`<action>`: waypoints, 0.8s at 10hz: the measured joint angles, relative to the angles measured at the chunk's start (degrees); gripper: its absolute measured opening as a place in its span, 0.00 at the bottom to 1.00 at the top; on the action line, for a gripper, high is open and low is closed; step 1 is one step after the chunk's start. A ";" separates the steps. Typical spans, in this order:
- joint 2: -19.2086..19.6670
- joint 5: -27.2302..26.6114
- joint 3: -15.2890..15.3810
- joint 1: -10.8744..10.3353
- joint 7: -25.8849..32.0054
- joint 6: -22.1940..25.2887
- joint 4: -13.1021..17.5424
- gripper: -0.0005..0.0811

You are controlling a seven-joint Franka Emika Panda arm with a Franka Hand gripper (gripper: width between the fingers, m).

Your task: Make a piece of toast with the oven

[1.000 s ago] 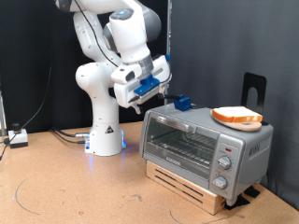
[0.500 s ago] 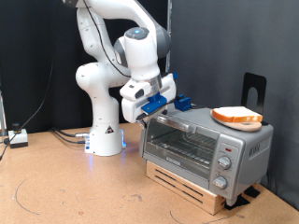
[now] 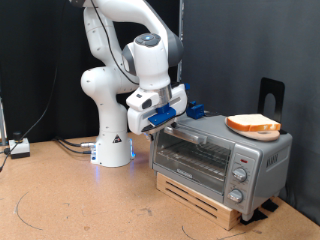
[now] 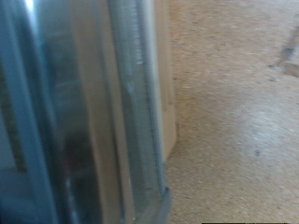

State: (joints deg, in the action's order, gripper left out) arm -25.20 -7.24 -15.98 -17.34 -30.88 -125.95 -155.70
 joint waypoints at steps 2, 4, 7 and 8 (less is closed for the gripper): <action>1.24 2.52 -0.11 2.54 -1.65 -0.74 0.73 0.99; 3.44 4.04 -0.65 4.59 -1.70 -1.73 1.68 0.99; 7.51 5.93 -1.91 6.83 -1.27 -4.21 3.16 0.99; 8.98 6.49 -2.35 7.43 -0.92 -5.28 3.61 0.99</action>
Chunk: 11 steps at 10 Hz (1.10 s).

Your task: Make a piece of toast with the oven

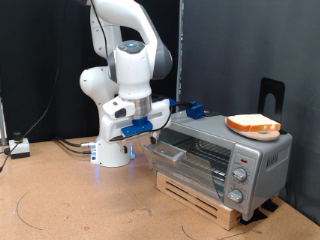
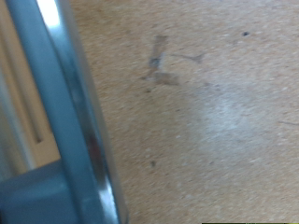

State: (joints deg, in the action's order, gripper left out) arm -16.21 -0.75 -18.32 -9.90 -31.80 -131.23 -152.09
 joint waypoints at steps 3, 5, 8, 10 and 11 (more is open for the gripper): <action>4.91 0.33 -1.25 1.10 1.12 -3.28 1.51 0.99; 8.61 0.14 -1.54 1.21 1.24 -6.32 2.59 0.99; 14.44 -2.57 -1.46 1.18 1.39 -9.92 4.70 0.99; 17.91 -6.85 -0.89 1.08 3.49 -11.61 7.07 0.99; 19.38 -8.78 -0.41 1.08 4.47 -11.65 8.54 0.99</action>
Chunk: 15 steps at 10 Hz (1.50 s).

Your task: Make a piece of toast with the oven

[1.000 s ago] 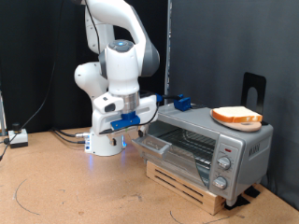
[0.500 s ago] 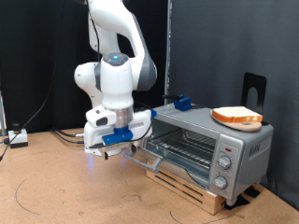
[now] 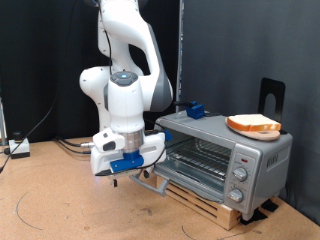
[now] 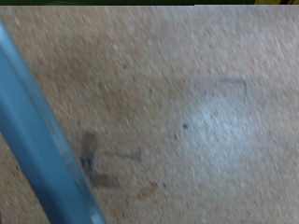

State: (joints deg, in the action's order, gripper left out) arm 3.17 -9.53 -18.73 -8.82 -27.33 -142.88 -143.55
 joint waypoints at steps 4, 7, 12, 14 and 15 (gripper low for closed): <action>4.95 -1.41 0.95 0.01 0.04 0.19 4.35 0.99; 8.40 0.26 0.56 0.09 -1.16 -0.19 5.76 0.99; 14.98 -0.94 -0.06 0.54 -4.60 -0.54 7.24 0.99; 16.14 -1.38 -0.10 0.67 -4.48 -2.08 7.31 0.99; 16.45 -1.38 -0.33 0.81 -4.50 -2.82 7.32 0.99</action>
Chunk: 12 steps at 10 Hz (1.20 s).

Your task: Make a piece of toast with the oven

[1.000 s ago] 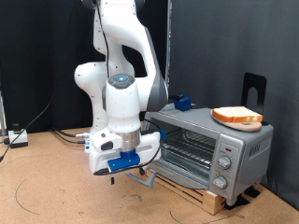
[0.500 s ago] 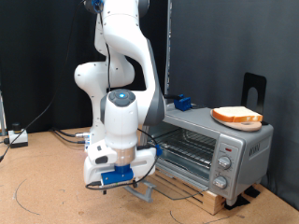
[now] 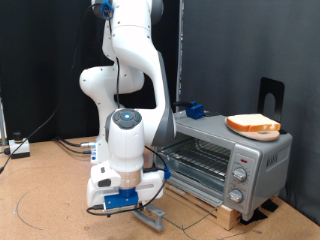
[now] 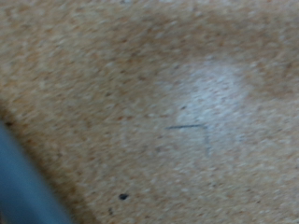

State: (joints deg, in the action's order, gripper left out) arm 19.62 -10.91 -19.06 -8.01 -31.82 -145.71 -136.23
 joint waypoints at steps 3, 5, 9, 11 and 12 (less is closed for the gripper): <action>-0.33 -0.88 -0.46 2.17 2.31 -3.31 0.47 0.99; -1.74 -3.74 -0.29 4.16 6.35 1.08 2.36 0.99; -4.47 -8.95 1.04 5.52 14.21 8.57 2.93 0.99; -8.26 -14.77 1.45 7.57 24.48 19.71 3.75 0.99; -9.87 -15.70 1.36 8.58 28.35 25.53 4.50 0.99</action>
State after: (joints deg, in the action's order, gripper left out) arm 9.75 -26.61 -17.69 0.56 -3.47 -120.17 -131.74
